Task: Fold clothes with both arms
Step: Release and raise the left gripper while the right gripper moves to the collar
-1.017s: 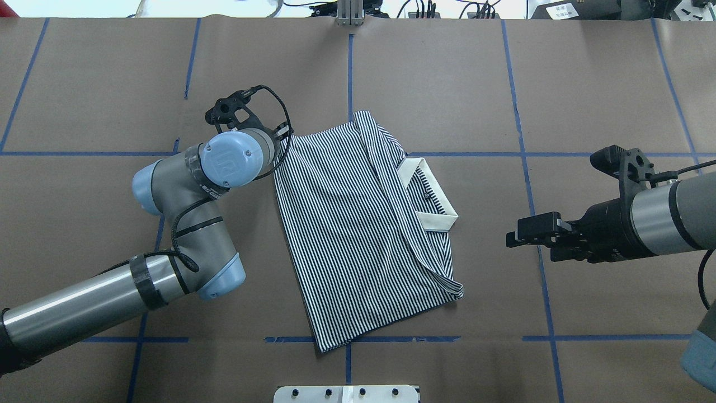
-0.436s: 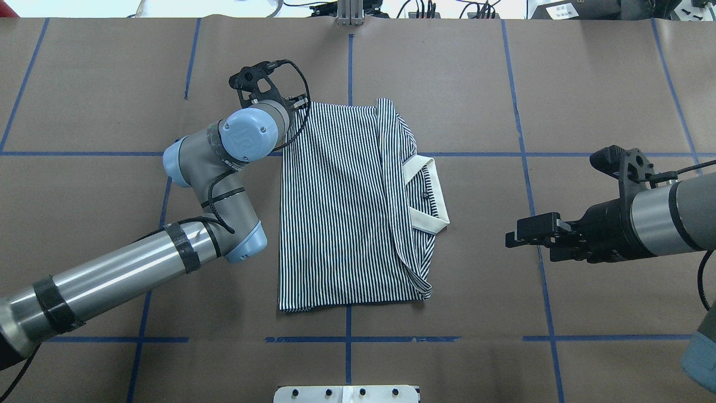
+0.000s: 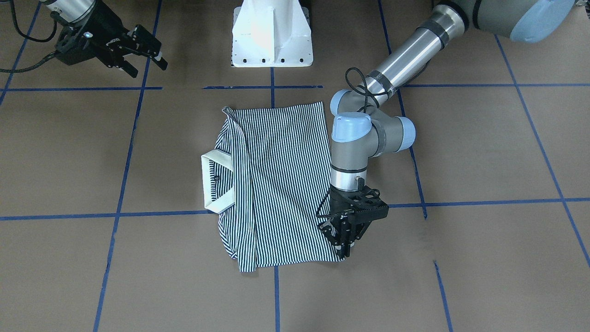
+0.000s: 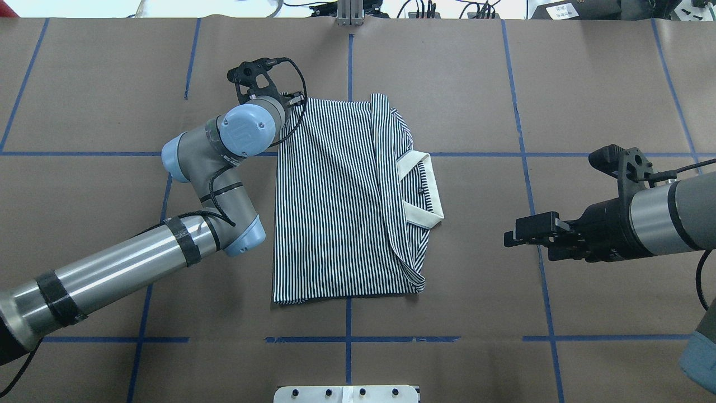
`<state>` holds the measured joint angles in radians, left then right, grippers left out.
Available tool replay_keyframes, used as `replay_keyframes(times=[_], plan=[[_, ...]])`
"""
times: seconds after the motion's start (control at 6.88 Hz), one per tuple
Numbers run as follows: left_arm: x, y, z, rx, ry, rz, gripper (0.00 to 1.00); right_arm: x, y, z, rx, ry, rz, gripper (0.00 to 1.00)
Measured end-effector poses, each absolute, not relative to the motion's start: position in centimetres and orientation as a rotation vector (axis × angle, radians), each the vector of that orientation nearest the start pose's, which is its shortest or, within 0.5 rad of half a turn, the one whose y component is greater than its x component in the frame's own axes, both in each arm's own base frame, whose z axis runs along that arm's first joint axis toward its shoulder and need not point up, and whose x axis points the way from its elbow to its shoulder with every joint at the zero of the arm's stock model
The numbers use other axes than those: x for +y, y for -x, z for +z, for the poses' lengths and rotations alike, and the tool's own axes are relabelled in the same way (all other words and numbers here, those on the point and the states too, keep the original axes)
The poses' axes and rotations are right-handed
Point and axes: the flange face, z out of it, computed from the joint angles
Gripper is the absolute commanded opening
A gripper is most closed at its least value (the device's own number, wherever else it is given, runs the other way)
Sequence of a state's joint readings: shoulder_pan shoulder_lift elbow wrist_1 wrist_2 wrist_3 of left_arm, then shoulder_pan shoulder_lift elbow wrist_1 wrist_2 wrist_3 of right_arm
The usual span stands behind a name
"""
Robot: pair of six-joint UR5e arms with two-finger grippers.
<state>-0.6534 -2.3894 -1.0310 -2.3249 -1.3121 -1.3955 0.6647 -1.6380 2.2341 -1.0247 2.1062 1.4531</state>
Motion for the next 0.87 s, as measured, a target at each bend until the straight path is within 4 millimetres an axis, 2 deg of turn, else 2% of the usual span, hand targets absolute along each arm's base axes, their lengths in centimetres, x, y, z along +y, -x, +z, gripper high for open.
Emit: replay_keyframes(times=[0.29,0.44,0.58,0.87], plan=[[-64.2,-53.8,30.7,0.858,-0.611,-0.492,1.0,-32.3,28.0,31.4,-1.193,-0.003,0.186,1.0],[-64.3,-53.4,30.1,0.88,-0.56,-0.454,1.0,-32.7,28.9,32.0,-1.173,-0.019,0.198,1.0],[-63.9,-53.0,29.1,0.891,-0.509,-0.425,1.0,-33.5,30.1,32.6,-1.156,-0.03,0.207,1.0],[-61.3,-50.5,25.9,0.878,-0.422,-0.394,1.0,-35.8,33.7,33.8,-1.1,-0.064,0.172,1.0]])
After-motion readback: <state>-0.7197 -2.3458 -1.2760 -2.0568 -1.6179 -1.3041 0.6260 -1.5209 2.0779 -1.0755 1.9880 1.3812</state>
